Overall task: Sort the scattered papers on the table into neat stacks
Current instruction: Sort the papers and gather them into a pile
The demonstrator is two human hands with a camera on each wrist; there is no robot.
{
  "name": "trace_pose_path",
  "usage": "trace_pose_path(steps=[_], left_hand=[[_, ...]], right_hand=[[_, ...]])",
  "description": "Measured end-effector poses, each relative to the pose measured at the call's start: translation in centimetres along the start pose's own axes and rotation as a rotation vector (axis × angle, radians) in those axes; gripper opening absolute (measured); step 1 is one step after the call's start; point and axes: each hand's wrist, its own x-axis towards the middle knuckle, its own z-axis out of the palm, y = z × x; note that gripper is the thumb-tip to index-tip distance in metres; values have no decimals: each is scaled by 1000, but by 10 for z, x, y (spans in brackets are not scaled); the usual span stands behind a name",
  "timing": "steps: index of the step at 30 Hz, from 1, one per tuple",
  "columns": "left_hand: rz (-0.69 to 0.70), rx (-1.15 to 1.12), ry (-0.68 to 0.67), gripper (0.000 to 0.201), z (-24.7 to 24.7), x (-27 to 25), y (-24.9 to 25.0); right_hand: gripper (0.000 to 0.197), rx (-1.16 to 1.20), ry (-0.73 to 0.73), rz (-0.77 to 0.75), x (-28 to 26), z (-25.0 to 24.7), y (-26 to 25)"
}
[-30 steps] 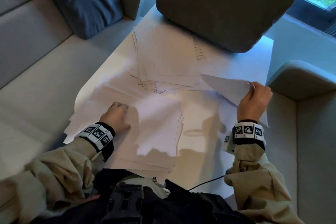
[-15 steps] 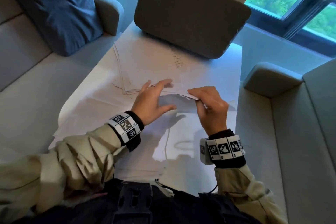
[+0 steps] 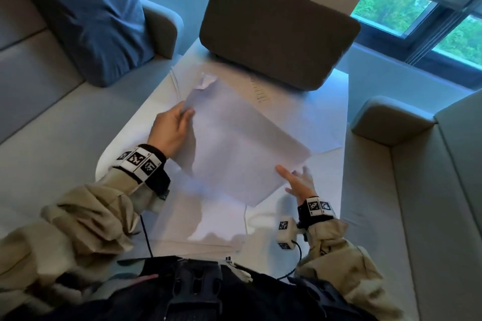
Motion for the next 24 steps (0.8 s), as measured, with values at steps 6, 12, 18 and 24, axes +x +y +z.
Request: trace_pose_path(steps=[6,12,18,24], left_hand=[[-261,238,-87,26,-26,-4,-69],[-507,345,-260,49,-40,-36,-130],[-749,575,-364,82,-37,-59,-168],[-778,649,-400,94,-32,-64,-174]], right_hand=[[31,-137,-70,-251,-3,50,21],[37,-542,-144,-214,-18,89,50],[73,-836,126,23,-29,101,70],[93,-754,83,114,-32,123,73]])
